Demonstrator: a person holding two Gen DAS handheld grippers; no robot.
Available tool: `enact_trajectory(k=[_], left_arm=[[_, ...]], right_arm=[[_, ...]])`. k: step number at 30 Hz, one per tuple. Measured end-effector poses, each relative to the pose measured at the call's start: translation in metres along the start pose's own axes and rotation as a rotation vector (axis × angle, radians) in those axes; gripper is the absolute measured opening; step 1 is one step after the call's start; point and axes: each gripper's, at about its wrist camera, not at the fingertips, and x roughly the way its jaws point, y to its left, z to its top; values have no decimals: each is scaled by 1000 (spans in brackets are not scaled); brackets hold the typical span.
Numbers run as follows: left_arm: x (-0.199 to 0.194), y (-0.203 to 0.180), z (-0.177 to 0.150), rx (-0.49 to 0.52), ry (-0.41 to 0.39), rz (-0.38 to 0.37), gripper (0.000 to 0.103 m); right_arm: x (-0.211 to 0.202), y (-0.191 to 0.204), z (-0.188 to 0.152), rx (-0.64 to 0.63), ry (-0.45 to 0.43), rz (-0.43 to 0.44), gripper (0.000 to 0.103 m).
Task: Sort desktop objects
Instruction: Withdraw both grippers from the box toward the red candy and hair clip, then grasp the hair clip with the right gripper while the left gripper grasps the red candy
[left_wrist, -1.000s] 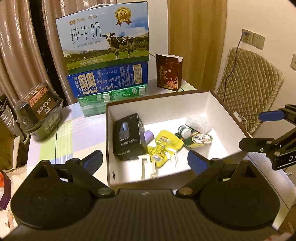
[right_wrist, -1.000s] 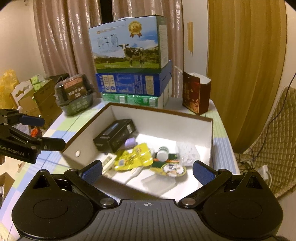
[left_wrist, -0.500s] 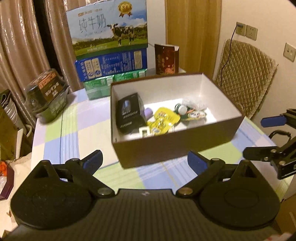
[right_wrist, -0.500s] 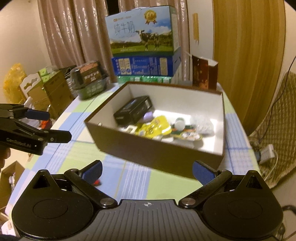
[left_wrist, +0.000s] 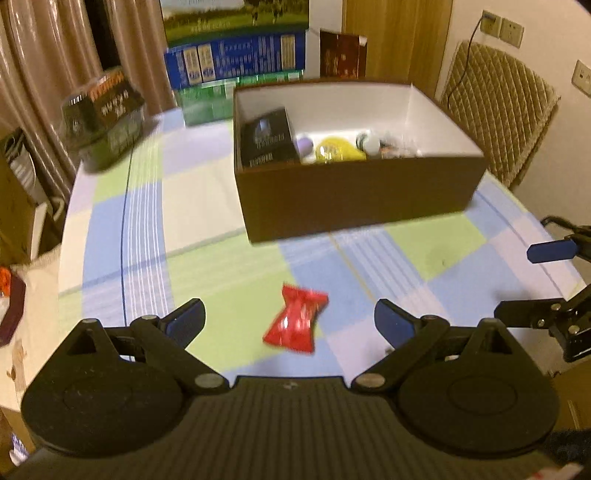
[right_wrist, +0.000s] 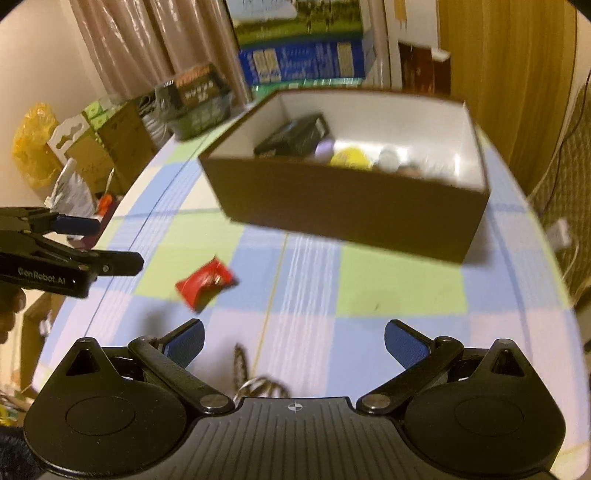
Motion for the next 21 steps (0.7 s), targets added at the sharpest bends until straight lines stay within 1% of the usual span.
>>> enact_trajectory(k=[5, 11, 18, 21], left_arm=[[6, 3, -19, -14, 59, -7, 96], [12, 8, -35, -13, 101, -5, 96], [27, 15, -50, -24, 155, 1, 96], [36, 17, -55, -36, 178, 0, 96]], right_arm=[[10, 7, -14, 16, 62, 8, 101], [27, 13, -30, 36, 135, -7, 101], [44, 19, -43, 38, 182, -4, 101], [57, 21, -49, 12, 195, -29, 101]])
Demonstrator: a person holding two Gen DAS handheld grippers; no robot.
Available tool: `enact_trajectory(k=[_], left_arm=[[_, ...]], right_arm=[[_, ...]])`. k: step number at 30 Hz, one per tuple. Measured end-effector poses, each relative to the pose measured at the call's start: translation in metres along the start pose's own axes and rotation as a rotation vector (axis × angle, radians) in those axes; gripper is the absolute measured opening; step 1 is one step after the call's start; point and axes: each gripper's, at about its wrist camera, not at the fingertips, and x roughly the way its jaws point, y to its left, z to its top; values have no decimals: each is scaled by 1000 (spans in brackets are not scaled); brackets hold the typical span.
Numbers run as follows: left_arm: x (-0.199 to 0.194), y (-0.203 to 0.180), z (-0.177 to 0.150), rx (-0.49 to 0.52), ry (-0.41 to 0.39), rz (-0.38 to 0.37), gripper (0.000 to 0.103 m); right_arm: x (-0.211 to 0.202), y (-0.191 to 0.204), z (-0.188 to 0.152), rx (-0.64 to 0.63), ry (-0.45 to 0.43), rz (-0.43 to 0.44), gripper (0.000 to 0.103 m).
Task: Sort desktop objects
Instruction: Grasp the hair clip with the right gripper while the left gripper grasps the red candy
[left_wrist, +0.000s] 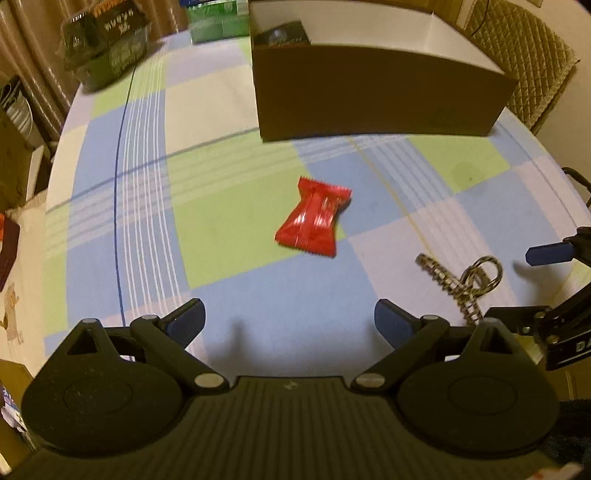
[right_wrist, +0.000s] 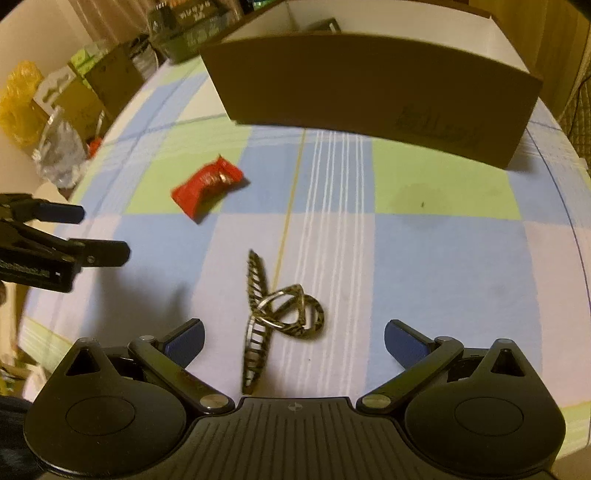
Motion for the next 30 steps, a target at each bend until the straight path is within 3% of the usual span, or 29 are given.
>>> enact_trajectory(k=[10, 15, 19, 25, 30], left_arm=[[16, 0, -4, -7, 17, -11, 96], [21, -3, 0, 5, 15, -15, 96], [25, -4, 3, 9, 18, -17, 96], [29, -6, 8, 18, 11, -25, 96], [33, -10, 13, 37, -3, -37, 96]], right_arm=[[12, 8, -3, -43, -7, -4, 99], [20, 18, 2, -126, 8, -15, 80], [29, 20, 5, -162, 21, -18, 51], [25, 5, 8, -128, 1, -35, 42], [16, -24, 11, -83, -35, -107, 37]])
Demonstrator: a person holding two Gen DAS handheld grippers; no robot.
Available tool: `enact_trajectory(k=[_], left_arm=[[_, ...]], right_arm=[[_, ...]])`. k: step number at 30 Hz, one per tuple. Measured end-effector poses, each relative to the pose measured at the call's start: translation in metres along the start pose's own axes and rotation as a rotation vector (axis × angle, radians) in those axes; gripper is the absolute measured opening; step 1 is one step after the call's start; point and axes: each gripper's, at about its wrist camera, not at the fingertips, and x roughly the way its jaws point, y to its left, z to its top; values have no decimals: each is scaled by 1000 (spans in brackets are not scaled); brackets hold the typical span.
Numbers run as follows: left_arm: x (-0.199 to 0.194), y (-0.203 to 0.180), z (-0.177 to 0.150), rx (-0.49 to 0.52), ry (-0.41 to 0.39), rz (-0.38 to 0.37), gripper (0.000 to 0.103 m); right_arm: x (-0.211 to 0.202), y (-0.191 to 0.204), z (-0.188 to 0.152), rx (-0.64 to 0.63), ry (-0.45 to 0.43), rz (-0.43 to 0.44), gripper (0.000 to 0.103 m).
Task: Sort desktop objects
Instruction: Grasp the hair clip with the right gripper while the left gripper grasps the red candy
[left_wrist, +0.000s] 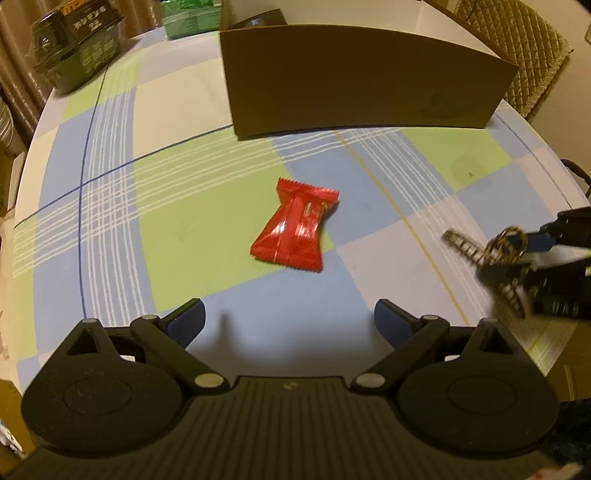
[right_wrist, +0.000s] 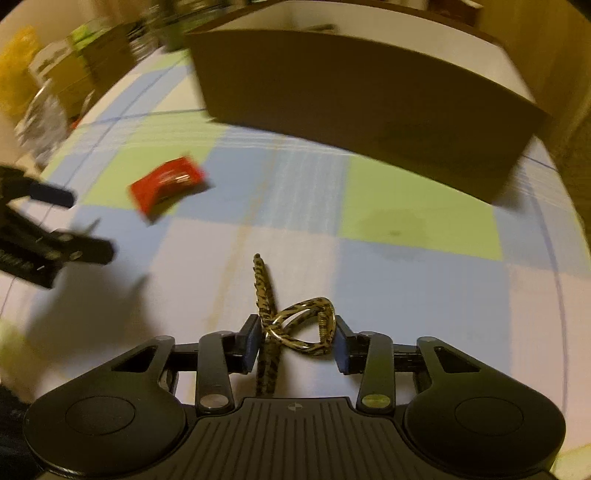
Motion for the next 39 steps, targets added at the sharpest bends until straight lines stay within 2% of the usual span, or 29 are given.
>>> enact_trajectory(k=[6, 14, 22, 24, 27, 29, 30, 31, 34, 39], left_arm=[[9, -4, 14, 53, -35, 0, 95], [31, -6, 38, 106, -74, -10, 90], [54, -6, 52, 143, -49, -47, 65], [56, -5, 52, 140, -42, -56, 57], [57, -4, 52, 131, -40, -66, 53], [56, -4, 52, 135, -45, -67, 45], [56, -4, 53, 133, -48, -69, 36], [55, -4, 53, 128, -49, -66, 32], [54, 0, 53, 103, -46, -46, 27], [49, 8, 46, 60, -35, -7, 26]], right_arm=[[-5, -49, 1, 119, -34, -64, 37], [-12, -88, 0, 236, -68, -104, 37], [-18, -104, -4, 331, -93, -82, 39], [-22, -108, -4, 348, -100, -76, 42], [-25, -111, -4, 355, -109, -83, 53], [-27, -113, -3, 357, -108, -83, 63], [-27, -114, -2, 358, -110, -84, 66], [-28, -115, -2, 359, -113, -82, 69], [-27, -115, 1, 351, -114, -79, 74], [-21, -109, 3, 307, -96, -78, 76]])
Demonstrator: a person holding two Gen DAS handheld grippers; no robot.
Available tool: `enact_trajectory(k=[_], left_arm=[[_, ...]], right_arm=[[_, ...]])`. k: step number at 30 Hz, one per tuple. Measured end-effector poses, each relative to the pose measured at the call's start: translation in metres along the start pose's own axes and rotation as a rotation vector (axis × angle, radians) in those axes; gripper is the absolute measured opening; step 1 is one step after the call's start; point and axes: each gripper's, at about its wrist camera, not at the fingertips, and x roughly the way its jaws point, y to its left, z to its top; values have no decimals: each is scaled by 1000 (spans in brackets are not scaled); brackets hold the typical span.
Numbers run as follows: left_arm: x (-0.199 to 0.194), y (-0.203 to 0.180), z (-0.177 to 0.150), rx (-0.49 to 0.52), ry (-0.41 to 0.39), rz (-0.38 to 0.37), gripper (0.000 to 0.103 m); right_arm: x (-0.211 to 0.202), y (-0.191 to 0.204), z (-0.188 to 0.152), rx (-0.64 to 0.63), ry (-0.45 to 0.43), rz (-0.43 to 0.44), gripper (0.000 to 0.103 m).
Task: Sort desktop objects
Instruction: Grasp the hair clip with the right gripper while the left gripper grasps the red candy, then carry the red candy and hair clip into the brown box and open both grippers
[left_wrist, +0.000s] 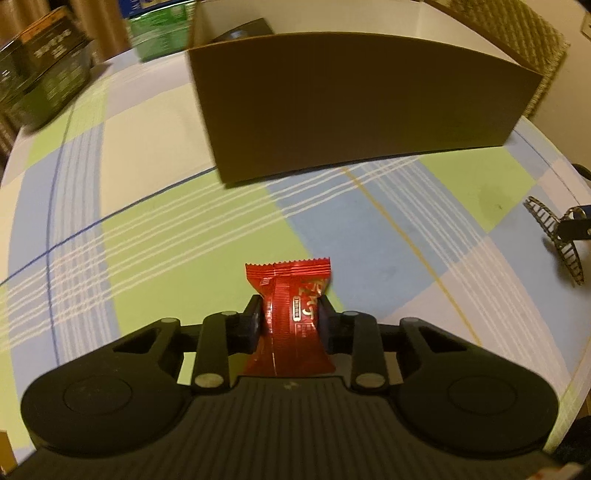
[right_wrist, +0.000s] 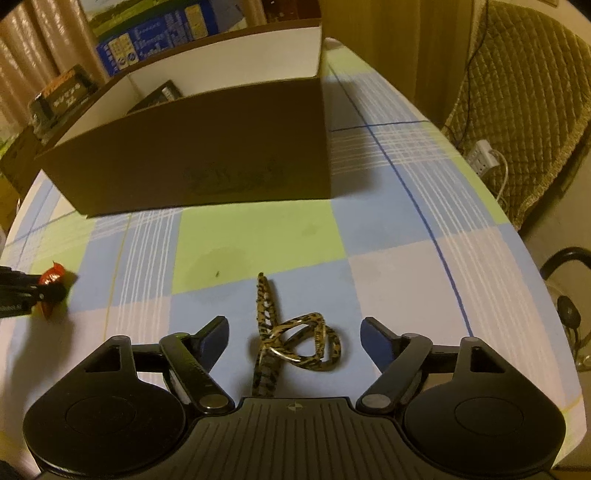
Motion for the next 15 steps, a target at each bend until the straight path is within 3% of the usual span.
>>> enact_trajectory(k=[6, 10, 15], left_arm=[[-12, 10, -18, -55, 26, 33, 25], [-19, 11, -28, -70, 39, 35, 24], [-23, 4, -33, -73, 42, 22, 24]], right_arm=[[11, 11, -6, -77, 14, -17, 74], [16, 18, -9, -164, 12, -53, 45], [15, 22, -7, -223, 7, -56, 40]])
